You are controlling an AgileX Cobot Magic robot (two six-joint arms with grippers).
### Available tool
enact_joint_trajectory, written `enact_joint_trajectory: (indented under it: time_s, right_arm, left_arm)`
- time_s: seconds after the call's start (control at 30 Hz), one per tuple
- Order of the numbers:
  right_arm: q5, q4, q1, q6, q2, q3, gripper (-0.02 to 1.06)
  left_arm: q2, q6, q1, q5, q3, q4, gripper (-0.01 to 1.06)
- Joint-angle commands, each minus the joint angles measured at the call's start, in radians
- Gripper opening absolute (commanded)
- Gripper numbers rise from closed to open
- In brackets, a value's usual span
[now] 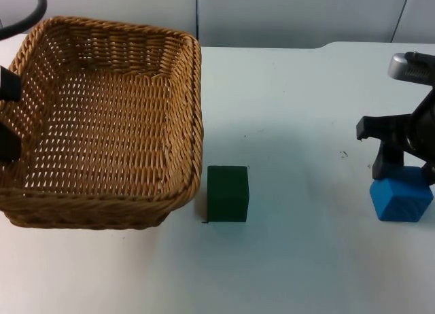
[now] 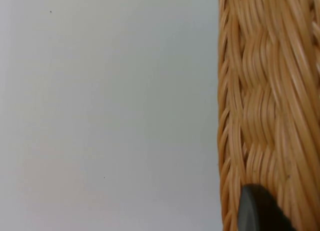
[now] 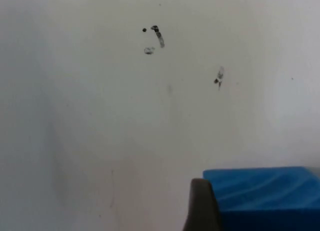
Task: Pick up the basket with the left hand and place the blue cube into the basket with the right hand.
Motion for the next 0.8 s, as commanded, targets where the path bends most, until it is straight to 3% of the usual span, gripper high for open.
enact_joint_trajectory:
  time_s: [0.0,0.1,0.13,0.17,0.47,0.6,0.77]
  right_arm:
    - [0.003,-0.009,0.004,0.007,-0.001,-0.005,0.43]
    - [0.003,-0.021,0.004,0.007,-0.001,-0.005,0.17]
    - [0.003,-0.021,0.004,0.007,-0.001,-0.005,0.17]
    - [0.001,-0.031,0.004,0.007,-0.001,-0.005,0.01]
    - [0.005,-0.031,0.004,0.005,-0.009,-0.007,0.0]
    - [0.047,-0.035,0.004,-0.008,-0.053,-0.018,0.0]
    - [0.168,-0.032,0.004,-0.055,-0.129,-0.085,0.0]
  left_arm:
    - [-0.014,0.0,0.002,0.0,0.003,-0.022,0.0]
    - [-0.014,0.0,0.002,0.0,0.003,-0.022,0.0]
    - [-0.014,0.0,0.002,0.0,0.003,-0.022,0.0]
    - [-0.014,0.0,0.002,0.0,0.003,-0.022,0.0]
    - [-0.014,0.0,0.002,0.004,0.003,-0.022,0.0]
    - [-0.014,0.0,0.002,0.004,0.003,-0.022,0.0]
    - [-0.014,0.0,0.002,0.004,0.003,-0.022,0.0]
